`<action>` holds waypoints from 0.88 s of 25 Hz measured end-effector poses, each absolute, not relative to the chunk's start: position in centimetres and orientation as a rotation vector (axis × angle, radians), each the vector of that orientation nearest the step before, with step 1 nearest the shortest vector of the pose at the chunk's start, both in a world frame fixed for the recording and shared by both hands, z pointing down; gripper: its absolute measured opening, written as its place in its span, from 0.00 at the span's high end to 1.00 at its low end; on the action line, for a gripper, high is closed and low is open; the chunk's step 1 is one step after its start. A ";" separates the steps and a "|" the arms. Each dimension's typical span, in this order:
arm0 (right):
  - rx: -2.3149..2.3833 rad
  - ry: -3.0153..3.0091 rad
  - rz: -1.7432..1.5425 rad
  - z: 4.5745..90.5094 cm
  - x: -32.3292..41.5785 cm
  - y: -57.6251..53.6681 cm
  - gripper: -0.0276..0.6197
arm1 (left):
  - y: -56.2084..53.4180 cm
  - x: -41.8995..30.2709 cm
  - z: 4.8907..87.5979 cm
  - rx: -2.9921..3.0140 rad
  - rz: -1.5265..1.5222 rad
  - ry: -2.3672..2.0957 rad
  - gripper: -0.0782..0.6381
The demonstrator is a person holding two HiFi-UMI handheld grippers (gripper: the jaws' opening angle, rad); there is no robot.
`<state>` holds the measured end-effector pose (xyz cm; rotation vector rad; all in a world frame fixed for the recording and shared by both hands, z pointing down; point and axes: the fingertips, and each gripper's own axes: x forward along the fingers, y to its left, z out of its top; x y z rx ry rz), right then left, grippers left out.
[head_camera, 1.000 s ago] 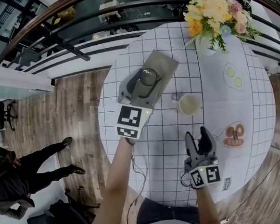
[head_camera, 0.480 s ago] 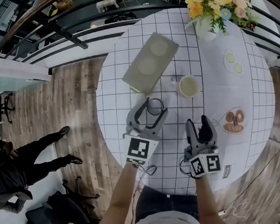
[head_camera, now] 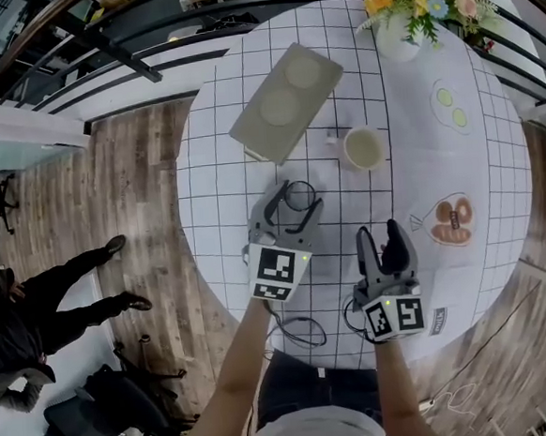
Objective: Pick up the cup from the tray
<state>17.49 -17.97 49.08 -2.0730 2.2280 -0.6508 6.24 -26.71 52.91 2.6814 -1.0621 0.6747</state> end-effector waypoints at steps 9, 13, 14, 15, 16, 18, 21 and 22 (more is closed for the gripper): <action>-2.092 2.231 -0.654 49.6 17.7 -17.2 0.57 | -26.7 6.8 55.0 2.672 0.736 -1.059 0.51; -2.097 2.227 -0.649 49.5 17.9 -17.1 0.57 | -26.5 7.0 55.7 2.674 0.769 -1.047 0.51; -2.098 2.226 -0.648 49.5 18.0 -17.0 0.57 | -26.4 7.1 55.9 2.671 0.778 -1.043 0.51; -2.098 2.227 -0.647 49.5 18.0 -17.0 0.57 | -26.3 7.1 56.1 2.666 0.786 -1.041 0.51; -2.098 2.229 -0.646 49.5 17.9 -16.9 0.57 | -26.2 7.1 56.3 2.662 0.793 -1.041 0.51; -2.096 2.233 -0.647 49.5 17.9 -16.8 0.57 | -26.1 7.0 56.6 2.667 0.807 -1.043 0.51; -2.094 2.230 -0.651 49.5 17.8 -16.7 0.57 | -26.1 7.1 56.6 2.681 0.806 -1.048 0.51; -2.094 2.229 -0.652 49.5 17.8 -16.6 0.57 | -26.2 7.2 56.6 2.678 0.796 -1.049 0.50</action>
